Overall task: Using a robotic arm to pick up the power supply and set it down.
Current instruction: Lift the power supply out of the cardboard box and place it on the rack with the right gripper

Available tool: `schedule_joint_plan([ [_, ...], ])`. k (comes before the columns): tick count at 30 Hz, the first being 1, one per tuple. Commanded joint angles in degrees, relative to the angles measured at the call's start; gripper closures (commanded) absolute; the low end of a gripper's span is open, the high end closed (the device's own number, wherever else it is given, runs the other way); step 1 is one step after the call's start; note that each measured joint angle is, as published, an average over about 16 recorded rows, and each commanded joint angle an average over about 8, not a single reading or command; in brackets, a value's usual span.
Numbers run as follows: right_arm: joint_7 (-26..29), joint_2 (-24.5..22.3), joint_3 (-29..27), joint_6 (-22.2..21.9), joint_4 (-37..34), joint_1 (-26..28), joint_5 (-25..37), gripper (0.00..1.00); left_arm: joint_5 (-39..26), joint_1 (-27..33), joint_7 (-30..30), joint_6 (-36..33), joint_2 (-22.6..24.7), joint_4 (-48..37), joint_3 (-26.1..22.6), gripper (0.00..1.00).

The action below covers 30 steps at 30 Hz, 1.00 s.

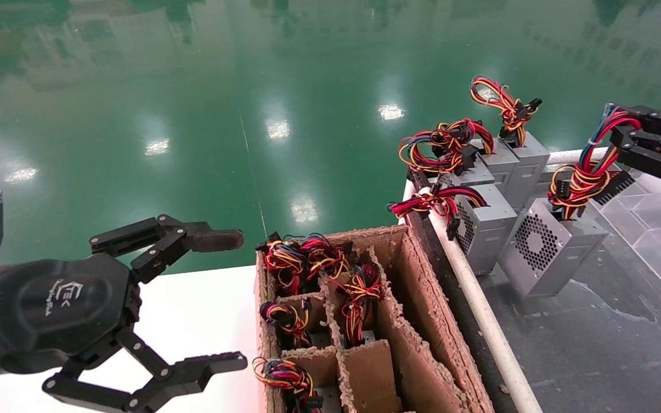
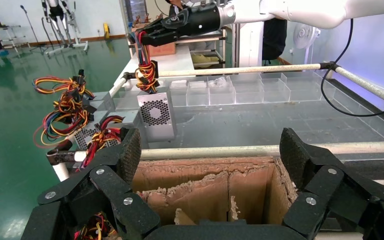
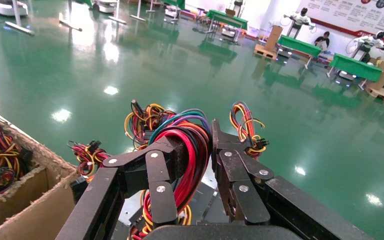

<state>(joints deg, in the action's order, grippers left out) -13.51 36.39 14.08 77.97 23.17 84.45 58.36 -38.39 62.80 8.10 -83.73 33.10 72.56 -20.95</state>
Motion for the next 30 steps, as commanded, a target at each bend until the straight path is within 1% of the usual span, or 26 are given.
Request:
schedule_joint_plan([
  [1,-0.65,0.41,0.43,0.04,-1.24,0.99,0.73,1.00,0.00,0.00,0.00,0.00,0.00,0.00,0.00,0.00],
  [8,-2.80,3.16,1.74,-0.47,-4.68,4.33,2.78,1.00,0.00,0.00,0.00,0.00,0.00,0.00,-0.01,0.00],
  [20,-5.87,8.72,3.52,-3.39,-11.29,9.72,5.60,1.00,0.01,0.00,-0.01,0.00,0.00,0.00,-0.01,0.00],
  [30,-11.62,12.90,3.77,-7.78,-16.07,11.92,6.33,1.00,0.01,0.00,-0.01,0.01,-0.01,0.00,-0.02,0.00],
])
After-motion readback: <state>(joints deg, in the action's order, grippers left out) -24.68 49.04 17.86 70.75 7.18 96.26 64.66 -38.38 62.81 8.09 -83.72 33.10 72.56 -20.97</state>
